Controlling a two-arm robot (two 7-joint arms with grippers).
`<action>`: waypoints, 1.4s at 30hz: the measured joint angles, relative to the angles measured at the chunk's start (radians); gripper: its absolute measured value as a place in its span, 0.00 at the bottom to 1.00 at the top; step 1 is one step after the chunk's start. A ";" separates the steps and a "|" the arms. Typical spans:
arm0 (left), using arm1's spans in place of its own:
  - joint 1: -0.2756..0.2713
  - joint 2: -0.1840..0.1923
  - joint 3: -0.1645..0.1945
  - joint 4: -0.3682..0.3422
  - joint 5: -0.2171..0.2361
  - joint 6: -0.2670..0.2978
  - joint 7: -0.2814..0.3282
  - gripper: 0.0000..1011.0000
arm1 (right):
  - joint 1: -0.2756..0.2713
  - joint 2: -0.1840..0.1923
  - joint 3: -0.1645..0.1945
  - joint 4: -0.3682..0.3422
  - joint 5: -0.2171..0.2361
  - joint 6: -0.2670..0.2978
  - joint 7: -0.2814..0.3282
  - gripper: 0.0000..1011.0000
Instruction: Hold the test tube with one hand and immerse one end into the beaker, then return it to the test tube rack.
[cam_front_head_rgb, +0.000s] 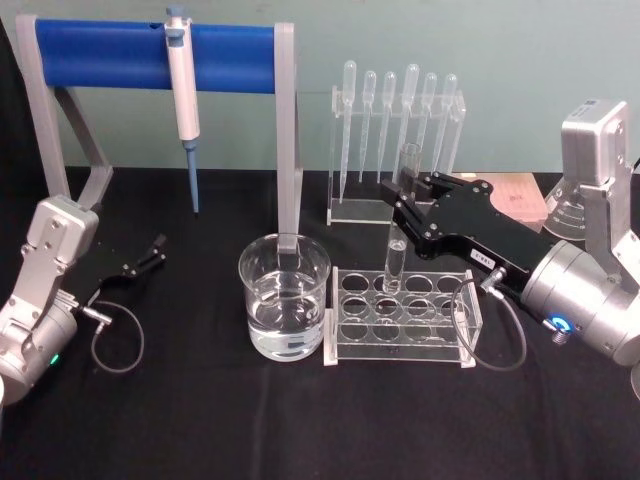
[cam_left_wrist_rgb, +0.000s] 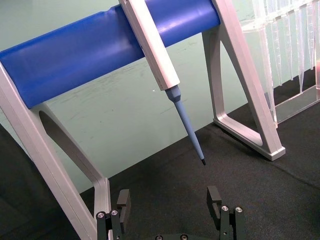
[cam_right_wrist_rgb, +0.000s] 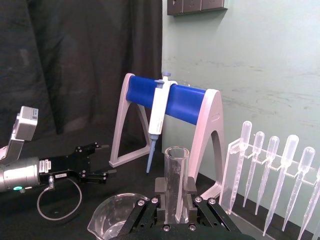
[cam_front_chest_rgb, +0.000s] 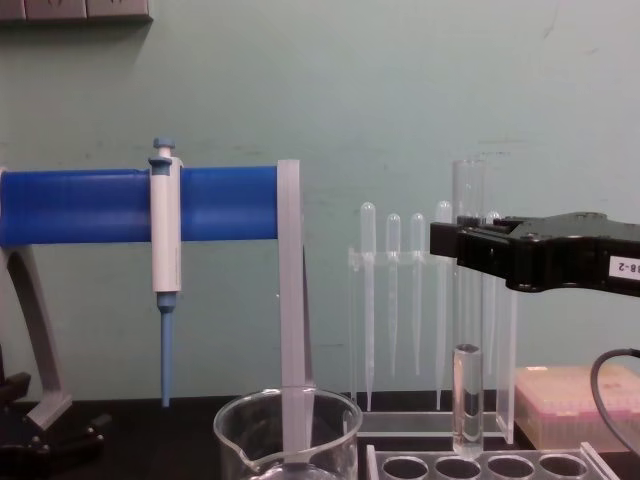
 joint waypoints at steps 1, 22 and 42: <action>0.000 0.000 0.000 0.000 0.000 0.000 0.000 0.99 | 0.000 0.000 0.000 0.000 0.000 0.000 0.000 0.22; 0.000 0.000 0.000 0.000 0.000 0.000 0.000 0.99 | 0.027 0.003 -0.020 -0.027 -0.012 0.031 -0.011 0.22; 0.000 0.000 0.000 0.000 0.000 0.000 0.000 0.99 | 0.247 -0.149 -0.189 0.140 -0.038 0.011 0.042 0.22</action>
